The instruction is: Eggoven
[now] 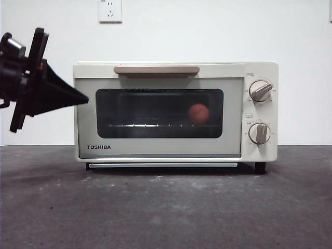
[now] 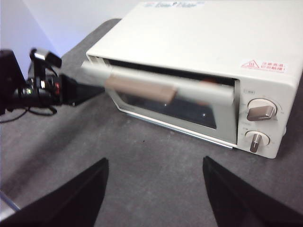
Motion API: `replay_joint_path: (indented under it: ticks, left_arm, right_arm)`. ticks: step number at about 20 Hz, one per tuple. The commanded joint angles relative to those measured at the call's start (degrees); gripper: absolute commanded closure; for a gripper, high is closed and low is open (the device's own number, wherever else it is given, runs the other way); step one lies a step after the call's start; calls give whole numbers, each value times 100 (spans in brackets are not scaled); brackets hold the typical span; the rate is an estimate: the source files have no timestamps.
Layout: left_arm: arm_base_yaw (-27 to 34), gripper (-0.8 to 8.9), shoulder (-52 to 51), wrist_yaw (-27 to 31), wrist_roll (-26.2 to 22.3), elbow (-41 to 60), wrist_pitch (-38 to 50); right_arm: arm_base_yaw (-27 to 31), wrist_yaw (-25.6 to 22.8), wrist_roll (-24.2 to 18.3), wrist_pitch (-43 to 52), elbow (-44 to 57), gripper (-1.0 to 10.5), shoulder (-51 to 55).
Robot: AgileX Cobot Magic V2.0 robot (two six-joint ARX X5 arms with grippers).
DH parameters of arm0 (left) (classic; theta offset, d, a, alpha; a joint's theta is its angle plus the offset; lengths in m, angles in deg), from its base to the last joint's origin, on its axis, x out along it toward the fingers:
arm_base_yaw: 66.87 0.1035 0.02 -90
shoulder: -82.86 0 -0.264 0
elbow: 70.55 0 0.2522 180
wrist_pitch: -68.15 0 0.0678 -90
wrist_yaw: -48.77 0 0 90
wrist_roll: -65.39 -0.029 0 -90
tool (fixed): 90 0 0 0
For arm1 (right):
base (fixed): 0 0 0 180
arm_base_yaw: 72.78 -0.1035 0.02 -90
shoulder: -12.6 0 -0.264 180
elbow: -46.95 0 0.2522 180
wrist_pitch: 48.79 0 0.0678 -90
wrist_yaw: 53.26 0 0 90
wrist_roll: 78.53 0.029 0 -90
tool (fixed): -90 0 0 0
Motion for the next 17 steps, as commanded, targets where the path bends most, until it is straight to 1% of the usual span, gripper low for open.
replay_joint_path:
  ticks: [1,4,6,9,14,17]
  left_arm:
    - [-22,806,-37,-4,179,-81,-11]
    - [-79,806,-391,-2,122,-81,-400]
    - [-107,806,-662,0,4,-81,-658]
    - [-192,806,-1231,109,-289,-81,-1296]
    - [-470,806,-2441,802,-986,-81,-2935]
    - [-713,806,-3237,1423,-1421,-83,-4000]
  right_arm:
    - [-52,-22,-2,-42,-68,627,-44]
    - [-52,-20,-7,-131,-68,627,-44]
    - [-52,-20,-7,-177,-68,627,-44]
    - [-52,-15,-7,-249,-68,627,-44]
    - [-52,22,-11,-444,-68,627,-48]
    - [-52,24,-35,-553,-61,628,-48]
